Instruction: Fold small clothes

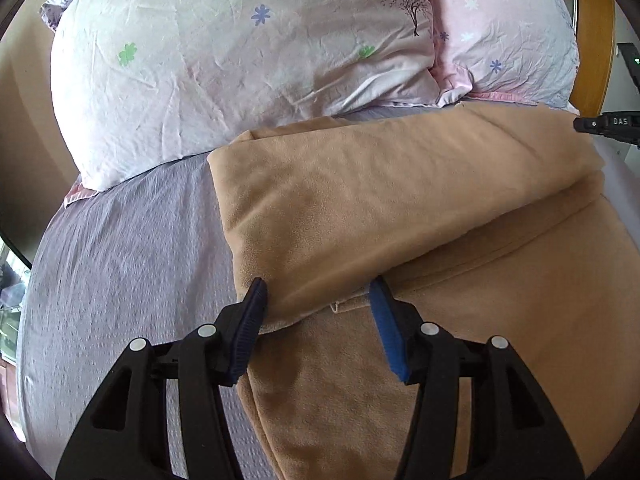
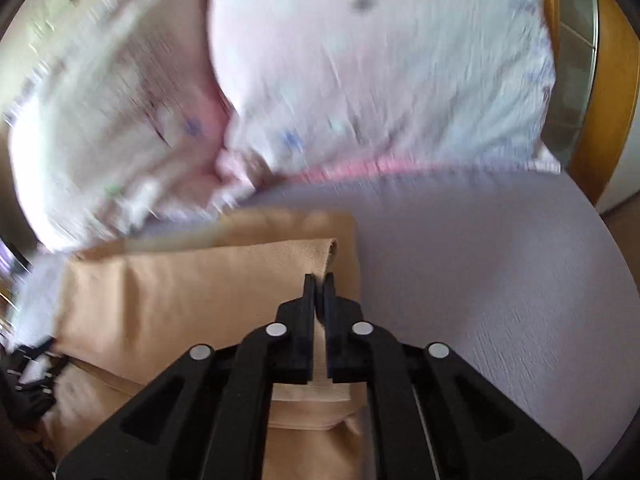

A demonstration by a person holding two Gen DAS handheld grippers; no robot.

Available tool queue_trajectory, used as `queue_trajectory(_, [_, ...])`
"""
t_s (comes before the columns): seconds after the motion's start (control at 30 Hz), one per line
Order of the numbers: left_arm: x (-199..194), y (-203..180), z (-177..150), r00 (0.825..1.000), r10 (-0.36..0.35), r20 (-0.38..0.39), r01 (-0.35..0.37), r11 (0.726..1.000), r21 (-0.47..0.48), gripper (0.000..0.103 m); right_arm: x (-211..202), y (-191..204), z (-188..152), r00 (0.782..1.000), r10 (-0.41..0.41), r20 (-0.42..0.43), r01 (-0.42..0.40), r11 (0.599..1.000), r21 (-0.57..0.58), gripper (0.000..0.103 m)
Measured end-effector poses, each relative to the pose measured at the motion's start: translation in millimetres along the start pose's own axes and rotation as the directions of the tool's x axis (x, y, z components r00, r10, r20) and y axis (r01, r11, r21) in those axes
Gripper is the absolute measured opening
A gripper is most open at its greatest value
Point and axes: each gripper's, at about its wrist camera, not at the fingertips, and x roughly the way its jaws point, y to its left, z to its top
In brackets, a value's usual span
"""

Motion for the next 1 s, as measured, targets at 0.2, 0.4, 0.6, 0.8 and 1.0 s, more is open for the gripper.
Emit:
queue_trajectory(0.2, [1.4, 3.9, 0.2, 1.0, -0.016, -0.008, 0.016, 1.0, -0.015, 0.056, -14.4, -0.6, -13.2, 0.978, 0.198, 0.066, -0.201, 0.979, 0.044, 0.057])
queue_trajectory(0.4, [-4.3, 8.5, -1.9, 0.999, -0.032, 0.004, 0.032, 0.999, -0.042, 0.056, 28.8, 10.0, -26.1, 0.981, 0.177, -0.075, -0.175, 0.984, 0.022, 0.057])
queue_trajectory(0.6, [-84.8, 31.1, -42.6, 0.962, -0.245, 0.121, 0.258, 0.96, -0.104, 0.057, -45.3, -7.6, -57.9, 0.894, 0.449, -0.014, -0.449, 0.893, -0.02, 0.084])
queue_trajectory(0.8, [-162.6, 51.9, -139.0, 0.806, -0.556, 0.205, 0.583, 0.805, -0.107, 0.066, -132.9, -34.5, -162.0, 0.729, 0.673, -0.125, -0.681, 0.693, -0.235, 0.096])
queue_trajectory(1.0, [-170.2, 57.9, -222.0, 0.808, -0.568, 0.158, 0.59, 0.783, -0.197, 0.07, -139.2, -84.9, -260.1, 0.745, 0.613, -0.261, -0.653, 0.75, -0.102, 0.096])
